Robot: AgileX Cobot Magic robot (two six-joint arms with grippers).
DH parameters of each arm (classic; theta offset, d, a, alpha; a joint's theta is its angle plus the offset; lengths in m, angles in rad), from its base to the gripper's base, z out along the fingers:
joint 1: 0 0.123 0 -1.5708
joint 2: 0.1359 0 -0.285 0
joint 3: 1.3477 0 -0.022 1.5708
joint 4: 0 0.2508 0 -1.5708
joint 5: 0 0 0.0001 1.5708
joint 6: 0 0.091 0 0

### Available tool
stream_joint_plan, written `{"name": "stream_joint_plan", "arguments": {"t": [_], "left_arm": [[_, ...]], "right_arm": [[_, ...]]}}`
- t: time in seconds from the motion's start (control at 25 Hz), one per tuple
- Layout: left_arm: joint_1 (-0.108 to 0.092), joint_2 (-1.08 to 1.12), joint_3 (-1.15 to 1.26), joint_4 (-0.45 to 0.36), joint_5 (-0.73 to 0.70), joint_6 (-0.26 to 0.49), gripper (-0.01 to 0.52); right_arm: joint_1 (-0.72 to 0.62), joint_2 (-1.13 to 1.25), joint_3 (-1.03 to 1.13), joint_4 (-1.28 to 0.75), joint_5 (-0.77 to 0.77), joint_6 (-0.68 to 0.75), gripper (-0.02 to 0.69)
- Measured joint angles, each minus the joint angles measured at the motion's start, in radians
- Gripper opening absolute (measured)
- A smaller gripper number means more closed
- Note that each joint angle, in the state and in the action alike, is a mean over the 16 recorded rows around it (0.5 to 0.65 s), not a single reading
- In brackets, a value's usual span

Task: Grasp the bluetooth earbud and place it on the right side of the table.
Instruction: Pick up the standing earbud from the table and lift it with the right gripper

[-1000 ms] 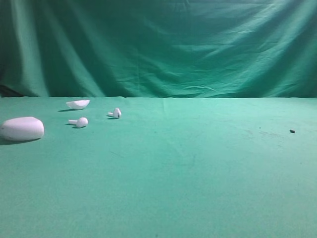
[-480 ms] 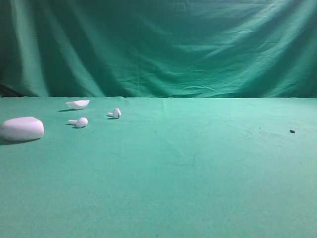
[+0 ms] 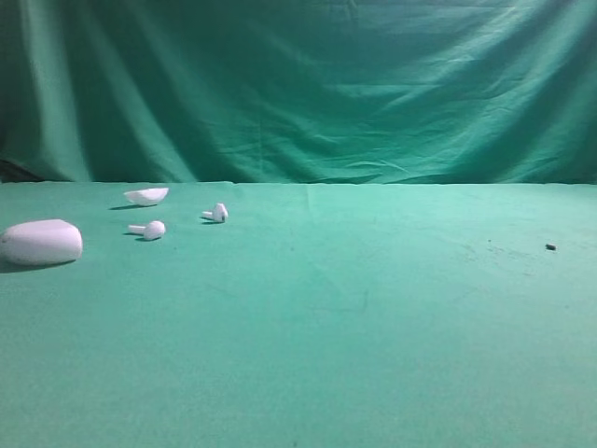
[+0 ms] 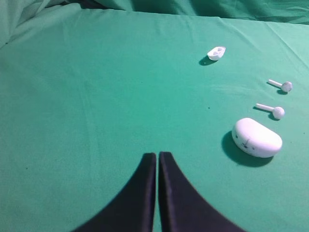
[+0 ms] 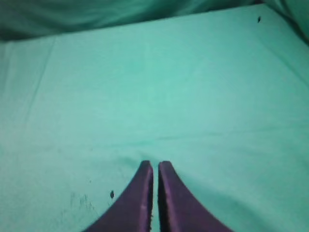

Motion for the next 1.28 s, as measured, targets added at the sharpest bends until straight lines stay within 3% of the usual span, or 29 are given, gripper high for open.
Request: {"name": "stream_joint_plan", "arguments": {"t": [0.44,0.84,1.0,1.28], "left_arm": [[0.000,0.000,0.000,0.000,0.000,0.000,0.000],[0.000,0.000,0.000,0.000,0.000,0.000,0.000],[0.000,0.000,0.000,0.000,0.000,0.000,0.000],[0.000,0.000,0.000,0.000,0.000,0.000,0.000]], "right_arm": [[0.257,0.594,-0.411,0.033,0.202,-0.147,0.000],[0.496,1.054,-0.862,0.043,0.320,-0.194,0.015],[0.550,1.212,-1.048,0.047,0.372,-0.201,0.075],[0.604,1.442,-1.312,0.048,0.439,-0.205,0.259]]}}
